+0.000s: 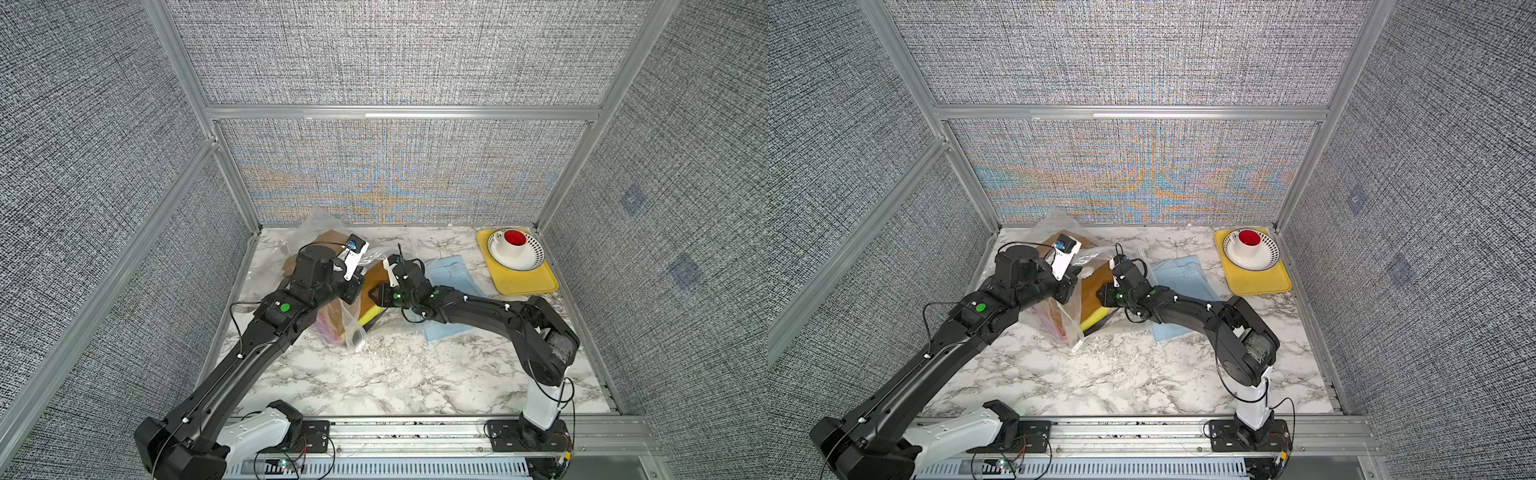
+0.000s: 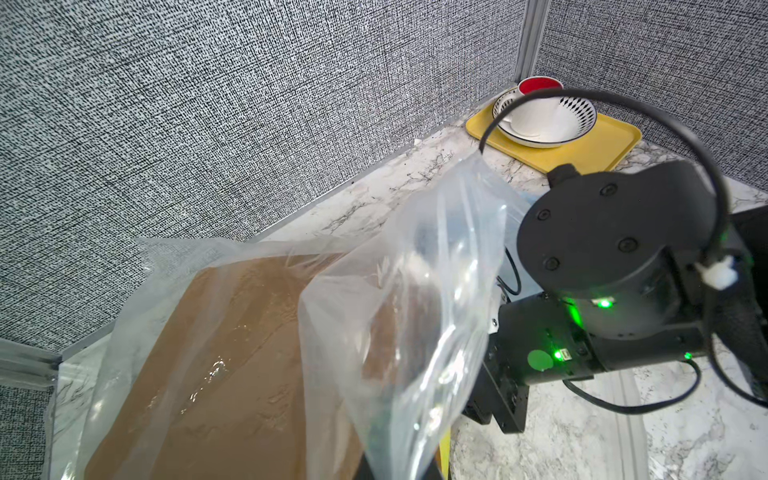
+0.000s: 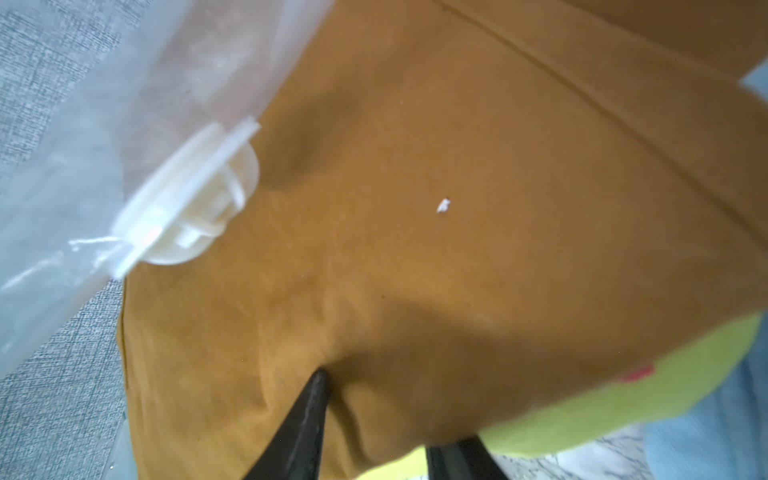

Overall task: Take the trousers out of the vacuum bag
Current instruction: Take out the trousers from the vacuum bag.

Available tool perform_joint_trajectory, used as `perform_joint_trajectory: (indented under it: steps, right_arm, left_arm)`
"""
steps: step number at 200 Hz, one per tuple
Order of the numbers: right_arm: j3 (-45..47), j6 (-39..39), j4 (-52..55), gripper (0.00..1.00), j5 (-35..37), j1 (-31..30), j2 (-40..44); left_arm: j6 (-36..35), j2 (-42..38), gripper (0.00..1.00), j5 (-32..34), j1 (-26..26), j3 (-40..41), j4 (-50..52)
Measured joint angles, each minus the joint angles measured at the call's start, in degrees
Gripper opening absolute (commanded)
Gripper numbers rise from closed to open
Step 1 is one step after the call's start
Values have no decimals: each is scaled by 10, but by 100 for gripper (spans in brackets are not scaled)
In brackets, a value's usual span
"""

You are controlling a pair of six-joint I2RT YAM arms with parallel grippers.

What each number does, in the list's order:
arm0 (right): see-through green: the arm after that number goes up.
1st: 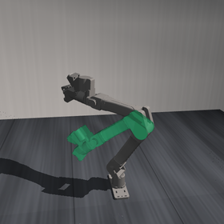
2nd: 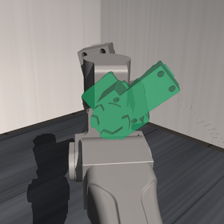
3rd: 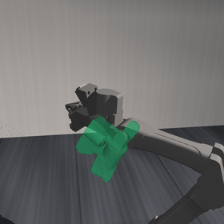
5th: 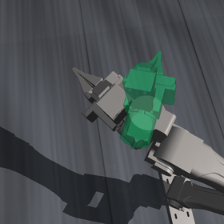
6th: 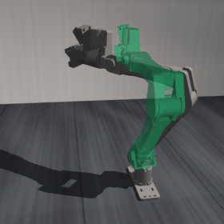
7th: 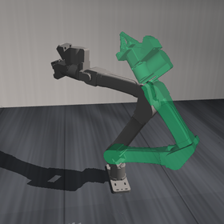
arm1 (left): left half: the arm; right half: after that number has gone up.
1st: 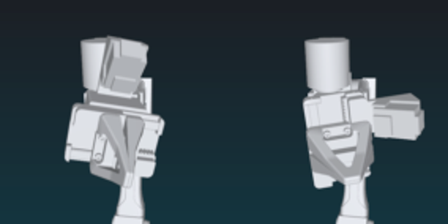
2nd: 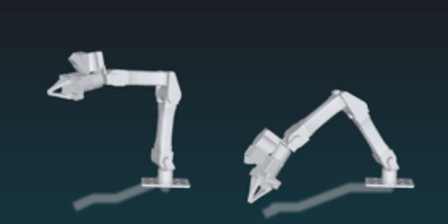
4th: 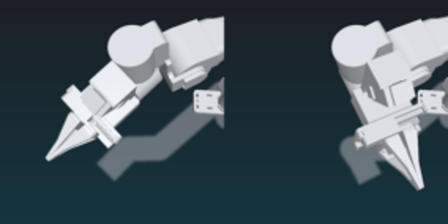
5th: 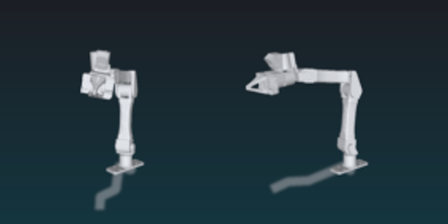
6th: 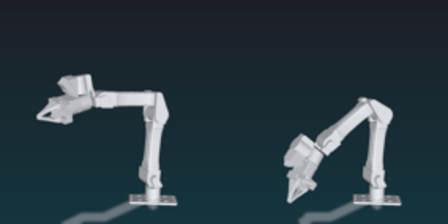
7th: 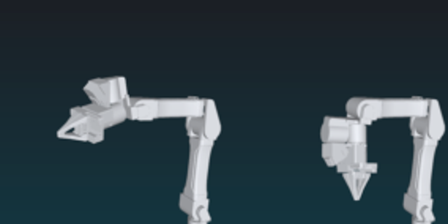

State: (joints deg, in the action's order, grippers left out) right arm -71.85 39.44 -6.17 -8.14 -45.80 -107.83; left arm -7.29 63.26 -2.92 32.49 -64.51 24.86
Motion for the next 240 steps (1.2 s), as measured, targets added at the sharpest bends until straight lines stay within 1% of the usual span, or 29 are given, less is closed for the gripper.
perform_joint_trajectory:
  steps: [23, 43, 56, 77, 89, 99, 119, 154, 186, 199, 225, 240]
  right_arm:
    - [-7, 0, 0, 52, -5, 0, -10]
    - [-14, 0, -1, 53, -13, 0, -17]
    - [-16, 1, -1, 45, -14, 0, -22]
    - [-17, 2, -1, 25, -15, 0, -23]
    - [-17, 2, 0, 17, -15, 0, -19]
    - [-16, 3, 1, 13, -15, 0, -14]
    - [-16, 0, 5, 12, -15, 0, 3]
    - [-17, -14, 17, 12, -12, -3, 35]
    - [-24, -29, 36, 13, -6, -4, 40]
    - [-25, -32, 39, 18, -4, -4, 39]
    - [-27, -34, 44, 32, -3, -4, 31]
    - [-29, -34, 45, 36, -4, -4, 23]
  left_arm:
    - [0, -1, 0, 2, 0, 4, -8]
    - [-2, -2, 0, 5, 0, 5, -11]
    - [-2, -3, 0, 10, 0, 5, -11]
    - [-3, -4, 0, 14, 0, 5, -12]
    - [-3, -5, 0, 14, 0, 6, -12]
    - [-4, -5, 0, 16, 0, 7, -13]
    - [-5, -4, 0, 19, 0, 7, -16]
    - [-7, 3, 0, 25, 0, 7, -19]
    - [-7, 4, 0, 28, 0, 7, -20]
    - [-7, 4, 0, 28, 0, 7, -20]
    - [-7, 4, 0, 30, 0, 7, -20]
    - [-7, 4, 0, 30, 0, 7, -20]
